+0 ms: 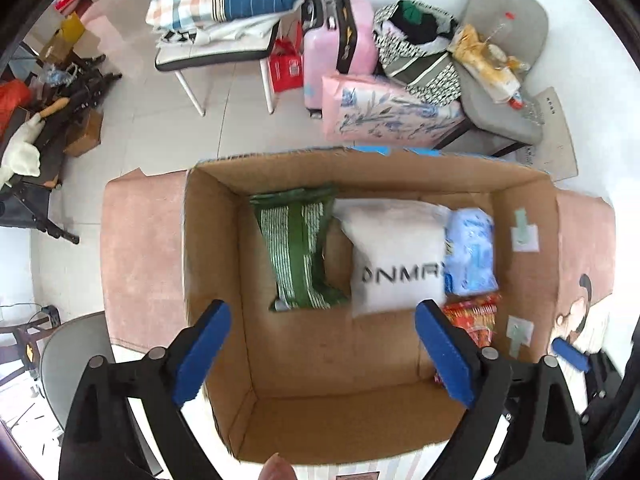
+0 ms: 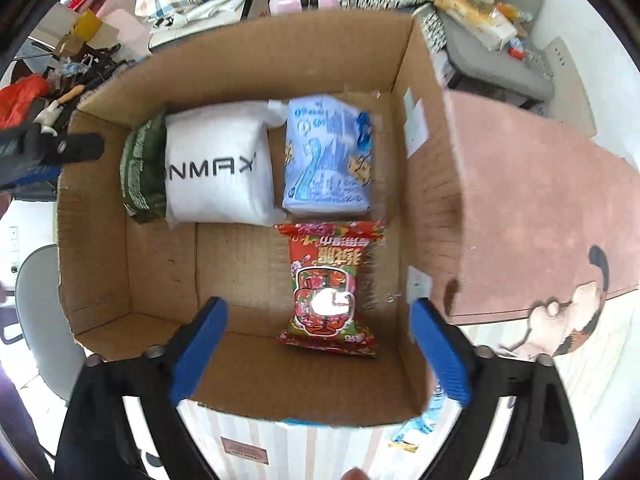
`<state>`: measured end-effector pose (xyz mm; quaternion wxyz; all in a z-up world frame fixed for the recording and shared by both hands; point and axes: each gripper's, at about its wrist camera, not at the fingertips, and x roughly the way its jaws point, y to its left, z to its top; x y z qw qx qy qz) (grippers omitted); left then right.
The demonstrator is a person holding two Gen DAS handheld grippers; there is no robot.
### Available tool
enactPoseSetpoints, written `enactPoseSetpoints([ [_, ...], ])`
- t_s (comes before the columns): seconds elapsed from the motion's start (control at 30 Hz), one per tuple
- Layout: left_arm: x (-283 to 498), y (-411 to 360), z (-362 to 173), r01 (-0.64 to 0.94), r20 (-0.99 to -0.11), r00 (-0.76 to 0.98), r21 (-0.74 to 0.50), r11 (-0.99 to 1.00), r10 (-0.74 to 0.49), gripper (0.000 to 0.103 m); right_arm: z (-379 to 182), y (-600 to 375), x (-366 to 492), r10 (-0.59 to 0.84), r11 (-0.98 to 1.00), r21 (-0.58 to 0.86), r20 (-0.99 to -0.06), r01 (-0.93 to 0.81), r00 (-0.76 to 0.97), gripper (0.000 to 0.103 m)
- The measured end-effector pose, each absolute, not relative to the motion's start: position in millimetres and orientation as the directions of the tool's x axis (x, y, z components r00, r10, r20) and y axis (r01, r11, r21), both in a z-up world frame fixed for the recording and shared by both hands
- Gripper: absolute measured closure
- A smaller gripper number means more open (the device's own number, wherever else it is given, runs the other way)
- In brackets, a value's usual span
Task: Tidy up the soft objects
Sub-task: 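Lower both bags into the box beside the white bag and release, then grasp the yellow scrubber with left tool while right tool grasps orange panda bag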
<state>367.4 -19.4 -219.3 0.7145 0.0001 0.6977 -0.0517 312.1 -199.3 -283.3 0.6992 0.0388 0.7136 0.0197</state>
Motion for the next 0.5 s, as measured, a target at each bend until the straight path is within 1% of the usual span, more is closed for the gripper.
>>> enactPoseSetpoints([
  [0.1, 346, -23, -205, 0.092, -0.994, 0.068, -0.076, 0.993, -0.083, 0.001, -267, -200, 304, 0.061, 0.998, 0.061, -0.998, 0.007, 0.020, 0.000],
  [0.27, 316, -24, -182, 0.078, -0.987, 0.122, -0.091, 0.993, -0.100, 0.001, -243, -207, 294, 0.104, 0.995, 0.104, -0.990, -0.004, 0.090, 0.000],
  [0.4, 291, -17, -158, 0.034, -0.974, 0.192, -0.112, 0.993, -0.117, 0.001, -219, -203, 281, 0.125, 0.992, 0.123, -0.979, -0.018, 0.163, 0.000],
  [0.5, 271, -11, -143, 0.013, -0.964, 0.245, -0.102, 0.995, -0.102, 0.001, -203, -198, 266, 0.194, 0.981, 0.190, -0.957, -0.039, 0.215, 0.000],
])
